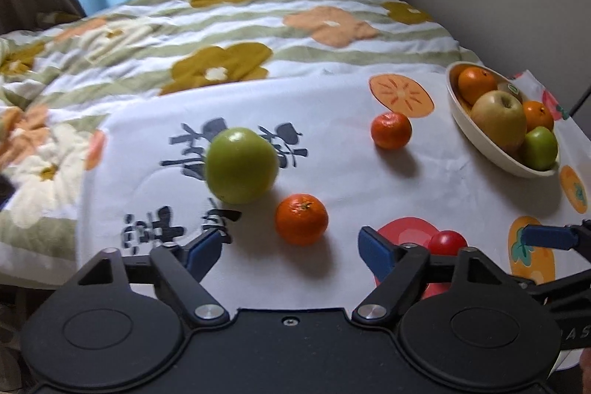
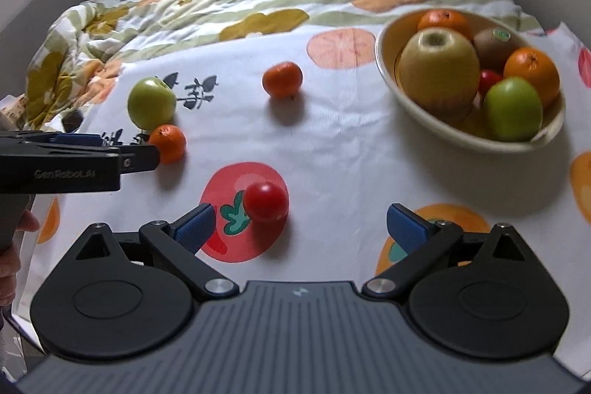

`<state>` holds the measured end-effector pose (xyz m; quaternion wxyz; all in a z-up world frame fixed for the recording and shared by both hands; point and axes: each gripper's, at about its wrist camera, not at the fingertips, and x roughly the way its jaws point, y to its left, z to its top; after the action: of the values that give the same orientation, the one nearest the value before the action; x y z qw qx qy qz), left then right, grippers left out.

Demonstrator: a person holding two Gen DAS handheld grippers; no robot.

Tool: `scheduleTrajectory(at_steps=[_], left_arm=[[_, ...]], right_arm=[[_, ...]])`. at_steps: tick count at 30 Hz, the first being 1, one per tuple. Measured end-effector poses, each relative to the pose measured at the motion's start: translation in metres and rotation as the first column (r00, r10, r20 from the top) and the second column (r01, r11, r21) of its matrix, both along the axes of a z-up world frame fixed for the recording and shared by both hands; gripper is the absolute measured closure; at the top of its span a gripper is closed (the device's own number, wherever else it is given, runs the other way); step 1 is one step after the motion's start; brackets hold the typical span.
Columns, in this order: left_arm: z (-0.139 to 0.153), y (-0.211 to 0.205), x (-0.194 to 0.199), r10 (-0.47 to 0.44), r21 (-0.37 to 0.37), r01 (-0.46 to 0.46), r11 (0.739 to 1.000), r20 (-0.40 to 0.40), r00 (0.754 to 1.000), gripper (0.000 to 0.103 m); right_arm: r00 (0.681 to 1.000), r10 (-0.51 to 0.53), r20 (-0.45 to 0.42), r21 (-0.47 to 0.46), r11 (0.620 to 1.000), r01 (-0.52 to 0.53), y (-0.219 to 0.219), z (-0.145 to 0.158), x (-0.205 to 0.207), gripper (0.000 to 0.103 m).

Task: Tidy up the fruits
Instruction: 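Close the left gripper on a small mandarin while the right gripper grasps the cherry tomato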

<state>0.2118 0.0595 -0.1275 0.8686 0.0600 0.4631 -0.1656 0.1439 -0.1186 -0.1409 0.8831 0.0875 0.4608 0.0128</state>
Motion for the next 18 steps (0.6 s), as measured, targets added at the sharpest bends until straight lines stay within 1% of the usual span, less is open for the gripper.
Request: scheduleTrajectory(at_steps=[4,8,10,11,12,13,15,16,17,18], left_arm=[[-0.010,-0.006,0.009,-0.031,0.001,0.031,1.000,-0.009,0.999,0.034],[-0.017,-0.009,0.015,-0.049,-0.020,0.049,0.999,-0.014,0.999,0.041],[-0.021,-0.012,0.019,-0.056,-0.010,0.056,0.998,-0.020,0.998,0.054],[-0.023,-0.013,0.020,-0.059,-0.005,0.059,0.998,-0.022,0.998,0.056],[-0.023,-0.014,0.019,-0.061,0.003,0.061,0.998,-0.008,0.998,0.062],[-0.023,-0.014,0.019,-0.066,0.007,0.066,0.998,-0.001,0.998,0.062],[-0.023,-0.012,0.018,-0.074,0.007,0.074,0.997,0.002,0.997,0.062],[-0.023,-0.012,0.018,-0.078,0.008,0.078,0.997,0.003,0.997,0.062],[-0.023,-0.011,0.018,-0.082,0.009,0.082,0.997,0.003,0.997,0.062],[-0.023,-0.011,0.018,-0.084,0.010,0.084,0.996,0.003,0.996,0.063]], right_arm=[[0.999,-0.032,-0.037,-0.009,0.999,0.032,0.004,-0.009,0.004,0.000],[0.999,-0.027,-0.039,-0.027,0.999,0.026,0.009,-0.012,0.005,0.000],[0.999,-0.021,-0.036,-0.039,0.999,0.019,0.012,-0.013,0.006,0.000],[0.999,-0.017,-0.032,-0.044,0.999,0.016,0.013,-0.013,0.006,0.000],[1.000,-0.013,-0.027,-0.050,0.999,0.012,0.015,-0.013,0.007,0.000],[1.000,-0.009,-0.026,-0.054,0.999,0.008,0.016,-0.014,0.007,0.000],[1.000,0.003,-0.028,-0.060,0.998,-0.004,0.019,-0.015,0.009,0.006],[0.999,0.010,-0.032,-0.061,0.998,-0.012,0.020,-0.016,0.011,0.014],[0.999,0.017,-0.036,-0.062,0.998,-0.019,0.021,-0.016,0.011,0.018],[0.999,0.023,-0.034,-0.069,0.997,-0.025,0.022,-0.017,0.012,0.019]])
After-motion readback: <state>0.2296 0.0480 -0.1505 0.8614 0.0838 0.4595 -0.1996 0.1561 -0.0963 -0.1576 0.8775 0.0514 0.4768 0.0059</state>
